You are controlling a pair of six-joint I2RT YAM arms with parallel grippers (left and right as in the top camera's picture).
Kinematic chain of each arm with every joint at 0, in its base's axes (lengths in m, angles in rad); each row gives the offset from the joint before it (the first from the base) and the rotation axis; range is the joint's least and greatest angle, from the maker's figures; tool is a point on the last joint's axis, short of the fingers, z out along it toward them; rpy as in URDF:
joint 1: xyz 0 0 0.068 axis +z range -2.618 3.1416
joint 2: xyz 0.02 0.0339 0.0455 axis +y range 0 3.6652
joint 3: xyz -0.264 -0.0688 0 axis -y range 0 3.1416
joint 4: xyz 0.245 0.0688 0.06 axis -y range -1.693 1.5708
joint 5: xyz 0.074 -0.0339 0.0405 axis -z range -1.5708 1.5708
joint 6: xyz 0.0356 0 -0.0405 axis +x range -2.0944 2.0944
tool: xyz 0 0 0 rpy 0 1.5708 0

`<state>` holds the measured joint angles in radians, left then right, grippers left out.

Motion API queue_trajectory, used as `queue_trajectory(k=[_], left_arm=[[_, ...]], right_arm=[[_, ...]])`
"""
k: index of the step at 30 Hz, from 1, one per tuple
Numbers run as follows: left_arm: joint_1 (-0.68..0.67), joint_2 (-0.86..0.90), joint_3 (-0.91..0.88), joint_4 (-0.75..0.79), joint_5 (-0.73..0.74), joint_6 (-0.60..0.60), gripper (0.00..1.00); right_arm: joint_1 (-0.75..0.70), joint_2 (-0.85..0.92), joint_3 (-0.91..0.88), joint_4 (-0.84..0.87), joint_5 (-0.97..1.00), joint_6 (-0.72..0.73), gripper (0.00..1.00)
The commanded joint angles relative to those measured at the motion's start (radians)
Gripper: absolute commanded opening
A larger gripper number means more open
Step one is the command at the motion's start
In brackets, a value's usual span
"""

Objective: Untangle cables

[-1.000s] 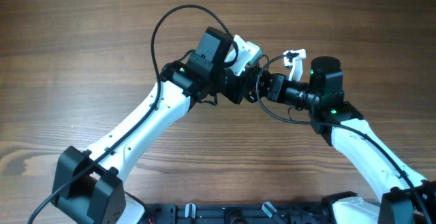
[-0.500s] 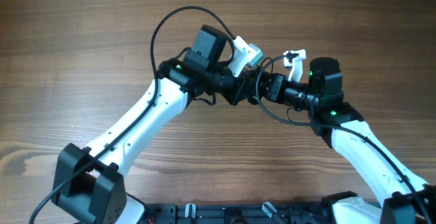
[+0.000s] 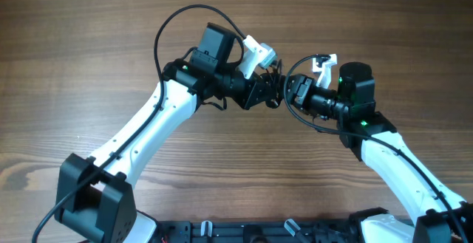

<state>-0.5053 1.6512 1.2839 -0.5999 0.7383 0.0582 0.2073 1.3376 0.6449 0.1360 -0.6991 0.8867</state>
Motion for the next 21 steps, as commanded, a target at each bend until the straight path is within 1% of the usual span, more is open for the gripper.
queue_trajectory(k=[1, 4, 5, 6, 8, 9, 11, 12, 16, 21], left_arm=[[0.069, -0.035, 0.005, -0.019, -0.037, -0.120, 0.04], [0.132, -0.035, 0.005, -0.019, -0.037, -0.127, 0.04], [0.152, -0.035, 0.005, -0.018, -0.037, -0.127, 0.04], [0.163, -0.035, 0.005, -0.018, -0.037, -0.127, 0.04], [0.185, -0.035, 0.005, -0.018, -0.027, -0.127, 0.04], [0.189, -0.035, 0.005, -0.018, 0.000, -0.127, 0.04], [0.184, -0.035, 0.005, -0.018, 0.044, -0.127, 0.04], [0.178, -0.035, 0.005, -0.018, 0.062, -0.127, 0.04], [0.139, -0.035, 0.005, -0.017, 0.072, -0.127, 0.04], [0.100, -0.035, 0.005, -0.017, 0.058, -0.132, 0.04]], right_arm=[[-0.045, 0.018, 0.017, 0.013, 0.045, 0.010, 0.62], [-0.064, 0.018, 0.017, 0.013, -0.011, 0.008, 0.60], [-0.065, 0.018, 0.017, 0.014, -0.022, 0.002, 0.57], [-0.065, 0.018, 0.017, 0.017, -0.030, -0.007, 0.56], [-0.064, 0.018, 0.017, 0.024, -0.051, -0.073, 0.46], [-0.061, 0.018, 0.017, 0.026, -0.066, -0.129, 0.27], [-0.051, 0.018, 0.017, 0.028, -0.073, -0.202, 0.08], [-0.045, 0.018, 0.017, 0.028, -0.073, -0.237, 0.05], [-0.001, 0.018, 0.017, 0.033, -0.109, -0.349, 0.04], [0.057, 0.018, 0.017, 0.040, -0.114, -0.428, 0.05]])
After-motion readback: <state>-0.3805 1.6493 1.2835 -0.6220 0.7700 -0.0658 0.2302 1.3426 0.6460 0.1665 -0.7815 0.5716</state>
